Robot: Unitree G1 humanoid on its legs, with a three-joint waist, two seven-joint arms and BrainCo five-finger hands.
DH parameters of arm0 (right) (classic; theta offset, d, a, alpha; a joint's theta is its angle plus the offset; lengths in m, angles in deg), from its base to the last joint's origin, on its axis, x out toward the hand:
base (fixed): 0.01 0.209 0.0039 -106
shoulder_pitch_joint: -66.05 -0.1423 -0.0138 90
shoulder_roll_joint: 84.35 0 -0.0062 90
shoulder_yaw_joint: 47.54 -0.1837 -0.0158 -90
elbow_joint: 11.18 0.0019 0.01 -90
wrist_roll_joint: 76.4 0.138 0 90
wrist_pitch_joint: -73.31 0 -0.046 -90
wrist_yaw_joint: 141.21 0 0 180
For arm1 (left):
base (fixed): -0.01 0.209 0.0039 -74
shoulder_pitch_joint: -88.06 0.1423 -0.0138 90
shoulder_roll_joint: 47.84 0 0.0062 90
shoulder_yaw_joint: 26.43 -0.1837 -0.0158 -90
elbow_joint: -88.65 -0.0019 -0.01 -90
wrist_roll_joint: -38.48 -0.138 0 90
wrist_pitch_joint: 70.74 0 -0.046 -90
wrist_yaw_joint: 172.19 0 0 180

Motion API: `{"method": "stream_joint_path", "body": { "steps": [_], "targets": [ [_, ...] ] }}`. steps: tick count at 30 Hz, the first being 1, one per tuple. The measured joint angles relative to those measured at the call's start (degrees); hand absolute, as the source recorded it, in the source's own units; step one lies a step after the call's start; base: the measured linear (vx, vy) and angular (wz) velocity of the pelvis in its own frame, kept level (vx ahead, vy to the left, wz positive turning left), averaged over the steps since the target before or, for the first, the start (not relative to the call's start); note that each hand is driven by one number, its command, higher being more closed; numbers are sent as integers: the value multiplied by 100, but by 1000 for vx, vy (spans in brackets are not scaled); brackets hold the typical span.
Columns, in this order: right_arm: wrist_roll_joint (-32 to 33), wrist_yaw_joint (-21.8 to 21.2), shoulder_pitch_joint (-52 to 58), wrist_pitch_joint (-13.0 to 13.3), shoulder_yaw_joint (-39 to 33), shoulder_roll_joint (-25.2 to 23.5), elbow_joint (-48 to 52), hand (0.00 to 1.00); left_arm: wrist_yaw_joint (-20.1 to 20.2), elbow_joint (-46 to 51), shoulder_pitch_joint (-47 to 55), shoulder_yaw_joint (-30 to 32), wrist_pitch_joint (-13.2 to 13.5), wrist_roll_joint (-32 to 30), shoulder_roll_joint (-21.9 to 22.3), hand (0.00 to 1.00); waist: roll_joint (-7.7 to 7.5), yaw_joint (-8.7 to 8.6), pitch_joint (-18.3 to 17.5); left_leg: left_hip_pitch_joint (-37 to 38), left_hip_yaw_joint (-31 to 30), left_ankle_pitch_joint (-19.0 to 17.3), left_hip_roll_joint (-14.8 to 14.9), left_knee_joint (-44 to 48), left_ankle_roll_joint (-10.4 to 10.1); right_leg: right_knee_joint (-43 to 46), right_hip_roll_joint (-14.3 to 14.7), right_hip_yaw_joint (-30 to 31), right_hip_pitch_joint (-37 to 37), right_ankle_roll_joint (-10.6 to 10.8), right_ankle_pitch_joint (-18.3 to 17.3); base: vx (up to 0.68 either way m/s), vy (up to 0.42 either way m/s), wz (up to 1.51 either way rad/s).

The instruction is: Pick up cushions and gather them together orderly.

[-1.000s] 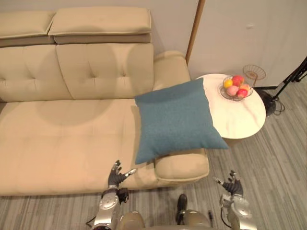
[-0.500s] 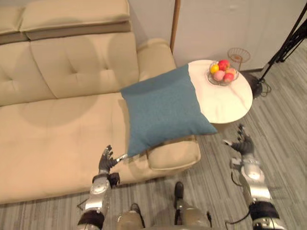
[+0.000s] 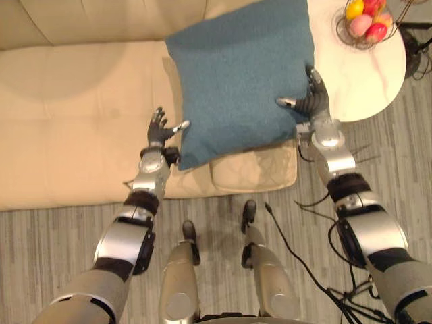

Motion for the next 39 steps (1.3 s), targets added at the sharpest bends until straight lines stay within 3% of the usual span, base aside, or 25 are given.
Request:
{"method": "stream_joint_path", "body": {
  "steps": [1, 6, 13, 18, 24, 31, 34, 37, 39],
  "targets": [
    [31, 0, -95, -6, 44, 0, -93, 100, 1, -56, -108, -91, -9, 54, 30, 100, -1, -8, 3, -42, 1, 1, 1, 10, 1, -1, 1, 11, -37, -2, 15, -117, 4, 1],
    [279, -1, -440, -80, 272, -41, -361, 100, -11, -157, -470, -168, -50, 495, 70, 100, 1, -157, 48, -218, -38, 54, 24, 4, -16, 0, 32, 26, -207, -2, 15, -74, -21, 1],
    [720, 66, -429, 70, 301, 66, 94, 100, -44, 424, -660, -172, -41, 794, -174, 100, -18, -159, 301, -136, 40, 133, 23, -128, -47, -1, 48, 113, -225, -3, 16, 0, -3, -2],
    [727, 249, 499, 129, 205, 90, 1573, 100, -291, 1723, -288, -185, -28, 769, -326, 100, -21, -158, 323, 189, 70, 232, 2, -456, -84, -37, 38, 184, -54, -4, 17, 48, 7, -1],
    [486, 400, 2530, 140, 184, -230, 3677, 100, -535, 3950, 1625, -177, 131, 311, -336, 100, -14, -159, 314, 1117, 120, 275, -1, -1001, -155, -246, 139, 294, 692, -3, 11, 99, 10, -5],
    [-92, 130, 4800, 213, 357, -526, 6163, 100, -619, 6332, 4952, -92, 192, 86, 453, 100, 197, -107, -663, 1931, 44, 408, -23, -1764, -218, -249, 186, 236, 1225, 58, -276, 80, 26, 9],
    [-89, -255, 5310, 419, 461, -536, 6603, 100, -553, 6971, 5933, -87, 312, -21, 695, 100, 339, 41, -1034, 2293, 49, 422, 6, -1946, -221, -250, 225, 243, 1496, 67, -292, 55, 34, 2],
    [-74, -518, 5633, 552, 574, -747, 6654, 100, -478, 7308, 6537, -49, 481, -167, 715, 100, 367, 122, -1353, 2475, 142, 419, -44, -1977, -217, -241, 189, 355, 1605, 69, -291, -10, 61, -11],
    [-75, -555, 5706, 582, 577, -857, 6636, 100, -477, 7314, 6613, -35, 539, -254, 739, 100, 367, 195, -1368, 2478, 223, 410, -105, -1891, -203, -32, 106, 466, 1507, 141, -346, -89, 45, -21]
  ]
}}
